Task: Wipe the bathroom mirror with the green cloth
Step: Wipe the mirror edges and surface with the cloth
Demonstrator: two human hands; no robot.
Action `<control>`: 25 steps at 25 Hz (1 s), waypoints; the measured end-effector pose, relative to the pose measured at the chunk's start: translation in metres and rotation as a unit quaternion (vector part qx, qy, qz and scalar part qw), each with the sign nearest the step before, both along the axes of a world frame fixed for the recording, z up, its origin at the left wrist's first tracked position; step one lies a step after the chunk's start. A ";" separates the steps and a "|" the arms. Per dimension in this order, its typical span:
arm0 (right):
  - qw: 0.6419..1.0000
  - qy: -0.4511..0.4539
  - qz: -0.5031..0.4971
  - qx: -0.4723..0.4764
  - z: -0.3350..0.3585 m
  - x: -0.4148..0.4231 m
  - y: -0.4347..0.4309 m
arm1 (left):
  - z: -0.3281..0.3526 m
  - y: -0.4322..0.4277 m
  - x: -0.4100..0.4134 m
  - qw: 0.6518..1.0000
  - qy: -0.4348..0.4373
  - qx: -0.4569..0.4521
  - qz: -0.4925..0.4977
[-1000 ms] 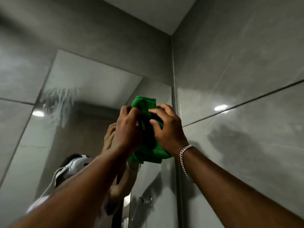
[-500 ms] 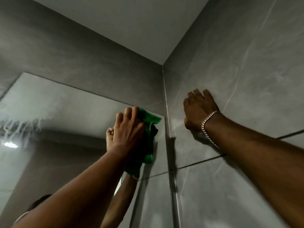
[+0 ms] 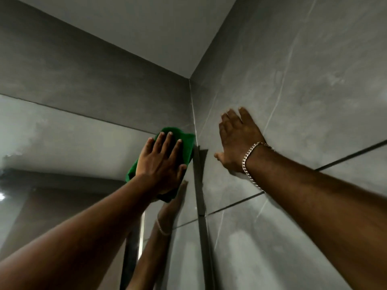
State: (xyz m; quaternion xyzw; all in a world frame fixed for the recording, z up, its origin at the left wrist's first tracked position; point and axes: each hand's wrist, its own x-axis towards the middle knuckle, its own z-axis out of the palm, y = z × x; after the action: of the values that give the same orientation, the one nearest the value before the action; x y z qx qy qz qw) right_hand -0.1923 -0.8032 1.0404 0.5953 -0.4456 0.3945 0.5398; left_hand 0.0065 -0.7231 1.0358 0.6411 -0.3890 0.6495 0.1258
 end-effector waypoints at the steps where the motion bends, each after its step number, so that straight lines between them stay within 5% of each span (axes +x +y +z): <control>1: 1.000 0.001 0.002 -0.005 0.001 0.000 -0.001 | -0.011 0.000 0.001 1.000 -0.007 0.010 0.011; 5: 1.000 -0.006 0.013 -0.006 -0.001 -0.002 0.000 | -0.074 -0.004 0.007 0.997 -0.041 0.066 0.029; 12: 1.000 -0.009 0.013 -0.006 -0.003 -0.002 0.000 | -0.013 0.015 -0.003 0.998 -0.004 0.035 0.061; 18: 0.999 -0.004 0.020 -0.027 -0.002 0.000 -0.002 | -0.122 0.015 0.021 0.987 -0.097 0.125 0.003; 25: 1.000 0.010 0.008 -0.024 -0.001 0.000 -0.004 | -0.060 0.016 -0.003 0.991 -0.056 0.101 0.074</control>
State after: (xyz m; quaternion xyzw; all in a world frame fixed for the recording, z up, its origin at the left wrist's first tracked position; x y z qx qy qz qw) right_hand -0.1920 -0.8069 1.0392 0.5897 -0.4256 0.4036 0.5553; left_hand 0.0035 -0.7073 0.9755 0.6399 -0.4107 0.6494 -0.0102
